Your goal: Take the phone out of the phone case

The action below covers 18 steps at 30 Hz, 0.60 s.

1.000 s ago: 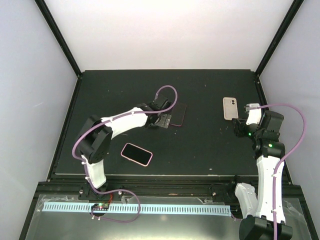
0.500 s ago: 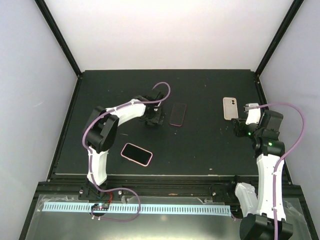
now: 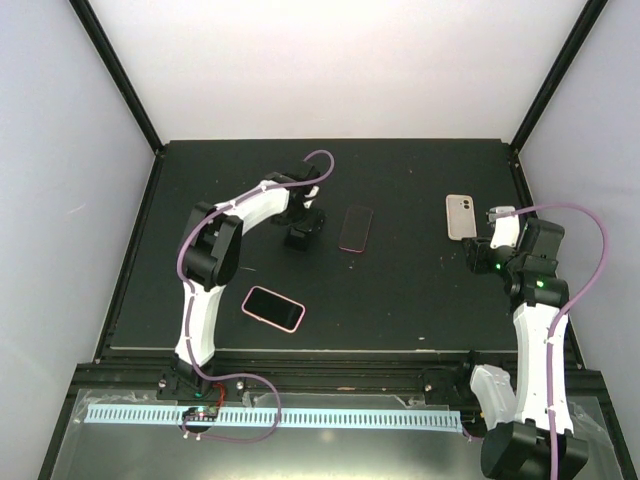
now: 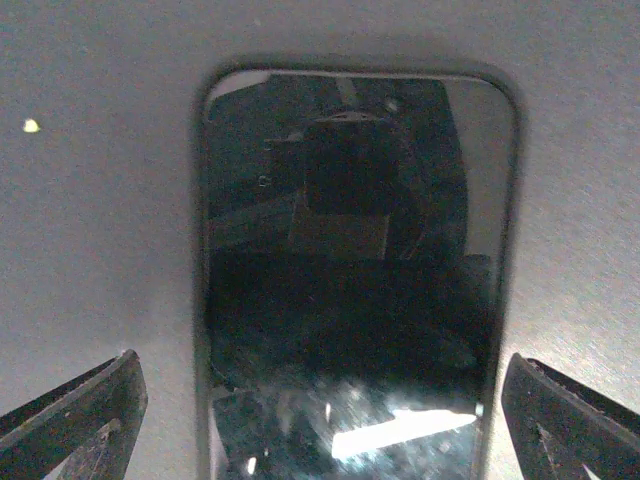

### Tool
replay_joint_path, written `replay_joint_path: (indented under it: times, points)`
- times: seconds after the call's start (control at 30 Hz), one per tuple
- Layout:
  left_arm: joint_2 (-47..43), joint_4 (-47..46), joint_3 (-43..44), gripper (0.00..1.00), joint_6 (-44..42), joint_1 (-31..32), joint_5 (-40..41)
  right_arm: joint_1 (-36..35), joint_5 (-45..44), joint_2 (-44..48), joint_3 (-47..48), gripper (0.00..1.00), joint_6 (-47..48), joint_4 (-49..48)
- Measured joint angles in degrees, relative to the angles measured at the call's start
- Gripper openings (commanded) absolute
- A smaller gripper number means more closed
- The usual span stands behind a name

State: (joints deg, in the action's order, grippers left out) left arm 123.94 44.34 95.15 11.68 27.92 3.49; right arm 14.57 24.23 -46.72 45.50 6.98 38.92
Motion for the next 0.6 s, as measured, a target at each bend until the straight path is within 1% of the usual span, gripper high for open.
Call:
replay_joint_path:
  times: [0.2,0.37,0.5,0.6]
  points:
    - [3.74,2.86,3.54,0.98,-1.33,-0.96,-1.05,0.00,0.17,-1.07,0.00,0.48,0.20,0.04]
    - [4.66,4.26,5.25,0.98,-1.95,-0.96,-1.31,0.00,0.31,-1.36,0.02,0.48,0.20,0.04]
    - [5.51,5.46,6.73,0.93,-2.40,-0.96,-1.46,0.00,0.33,-1.49,0.02,0.48,0.22,0.04]
    - [6.69,6.78,8.72,0.91,-2.75,-0.92,-1.55,0.00,0.33,-1.75,0.02,0.48,0.22,0.04]
